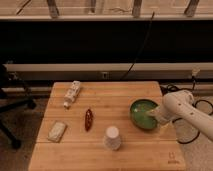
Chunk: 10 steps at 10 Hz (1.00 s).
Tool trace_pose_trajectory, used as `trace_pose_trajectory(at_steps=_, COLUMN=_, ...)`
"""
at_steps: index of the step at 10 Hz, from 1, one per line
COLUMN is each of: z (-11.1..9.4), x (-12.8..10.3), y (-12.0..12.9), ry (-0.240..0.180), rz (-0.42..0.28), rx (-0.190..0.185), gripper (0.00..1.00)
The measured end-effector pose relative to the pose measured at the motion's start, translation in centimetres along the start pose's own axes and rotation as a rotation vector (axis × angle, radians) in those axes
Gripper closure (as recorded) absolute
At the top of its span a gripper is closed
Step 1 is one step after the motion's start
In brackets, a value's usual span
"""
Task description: Pick up the ceramic bowl
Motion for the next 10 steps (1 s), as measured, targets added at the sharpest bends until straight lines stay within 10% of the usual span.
trace_pose_trajectory(at_steps=5, z=0.0, x=-0.1, y=0.1, ry=-0.009, rz=-0.027, rx=-0.004, gripper=0.96)
trace_pose_trajectory(at_steps=10, z=-3.2, x=-0.4, y=-2.2, ry=0.001, rz=-0.042, rx=-0.003, gripper=1.00)
